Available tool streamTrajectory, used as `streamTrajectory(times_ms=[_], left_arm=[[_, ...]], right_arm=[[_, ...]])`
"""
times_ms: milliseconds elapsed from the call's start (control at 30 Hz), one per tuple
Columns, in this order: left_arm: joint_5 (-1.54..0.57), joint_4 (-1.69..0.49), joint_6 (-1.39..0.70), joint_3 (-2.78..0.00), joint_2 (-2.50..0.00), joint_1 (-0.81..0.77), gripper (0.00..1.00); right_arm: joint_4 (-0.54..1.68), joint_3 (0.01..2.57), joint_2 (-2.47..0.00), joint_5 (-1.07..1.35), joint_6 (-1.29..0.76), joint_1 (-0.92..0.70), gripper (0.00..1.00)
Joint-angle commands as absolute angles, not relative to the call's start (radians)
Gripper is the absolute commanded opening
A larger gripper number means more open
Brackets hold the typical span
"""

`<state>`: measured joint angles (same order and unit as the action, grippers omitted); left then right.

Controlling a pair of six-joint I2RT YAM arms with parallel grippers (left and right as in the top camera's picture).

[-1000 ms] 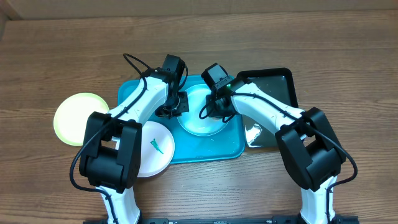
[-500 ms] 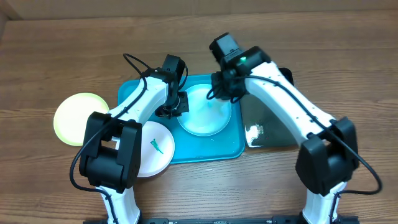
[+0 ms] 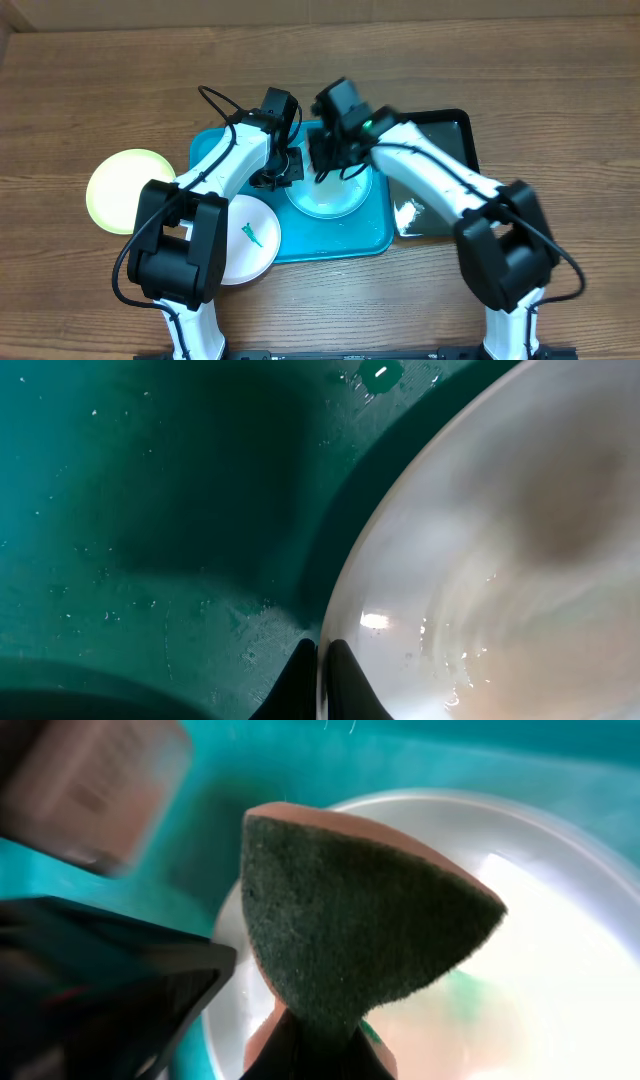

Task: Clean dirty plates on tray and stack at the side
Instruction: 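Return the sponge to the black tray and release it with the right gripper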

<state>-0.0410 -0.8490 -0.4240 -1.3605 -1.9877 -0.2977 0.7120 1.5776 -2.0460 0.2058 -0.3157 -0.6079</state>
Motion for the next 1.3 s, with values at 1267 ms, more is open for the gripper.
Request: streamTrajectory(times_ms=[1267], left_arm=[[-0.004, -0.862, -0.434, -1.342, -1.969, -0.296, 0.04]], right_arm=[[0.784, 1.456, -1.72, -0.084, -0.306, -0.515, 0.04]])
